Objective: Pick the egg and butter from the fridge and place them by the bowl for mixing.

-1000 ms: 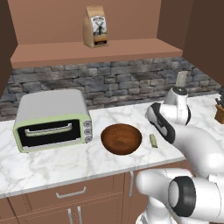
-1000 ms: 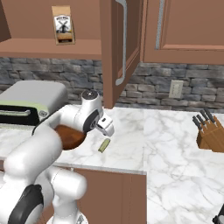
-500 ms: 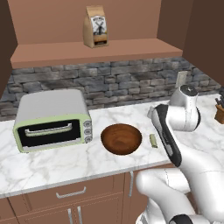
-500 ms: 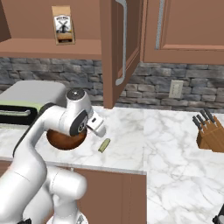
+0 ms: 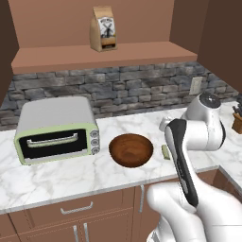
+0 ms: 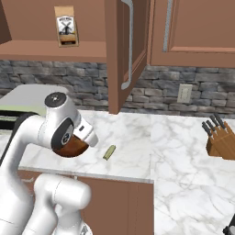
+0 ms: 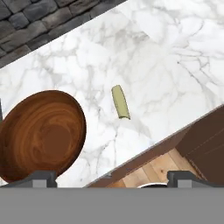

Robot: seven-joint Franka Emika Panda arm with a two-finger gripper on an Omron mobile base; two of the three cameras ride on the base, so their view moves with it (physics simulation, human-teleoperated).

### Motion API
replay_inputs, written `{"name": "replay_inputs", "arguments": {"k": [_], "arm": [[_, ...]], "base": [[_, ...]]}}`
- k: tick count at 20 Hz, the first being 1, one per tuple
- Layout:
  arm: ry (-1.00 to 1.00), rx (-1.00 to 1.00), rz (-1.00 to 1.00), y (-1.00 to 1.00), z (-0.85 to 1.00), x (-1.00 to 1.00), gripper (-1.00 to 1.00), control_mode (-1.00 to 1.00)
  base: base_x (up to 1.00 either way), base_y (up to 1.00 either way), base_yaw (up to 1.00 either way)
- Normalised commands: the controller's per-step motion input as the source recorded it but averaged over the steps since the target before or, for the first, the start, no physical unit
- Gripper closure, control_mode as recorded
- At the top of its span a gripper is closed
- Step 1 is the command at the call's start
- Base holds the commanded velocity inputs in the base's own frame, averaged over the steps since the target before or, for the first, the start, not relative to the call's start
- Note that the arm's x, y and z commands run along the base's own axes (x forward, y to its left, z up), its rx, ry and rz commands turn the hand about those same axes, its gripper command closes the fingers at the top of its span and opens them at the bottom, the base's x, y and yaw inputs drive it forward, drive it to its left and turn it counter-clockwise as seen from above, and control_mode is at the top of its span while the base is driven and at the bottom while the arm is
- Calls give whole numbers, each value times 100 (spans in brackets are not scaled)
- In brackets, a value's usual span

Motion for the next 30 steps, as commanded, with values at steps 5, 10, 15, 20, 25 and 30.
{"name": "replay_inputs", "arguments": {"k": [5,10,15,20,25,30], "arm": [[0,-7,6,19,31,-56,-100,-100],[0,-3,2,11,24,-49,-100,-100],[-5,-1,2,8,16,-24,-100,-100],[0,0,0,0,0,0,-100,-100],[0,0,0,0,0,0,-100,-100],[0,0,0,0,0,0,-100,100]], "base": [[0,0,0],[0,0,0],[0,0,0],[0,0,0],[0,0,0],[-28,1,-1]]}}
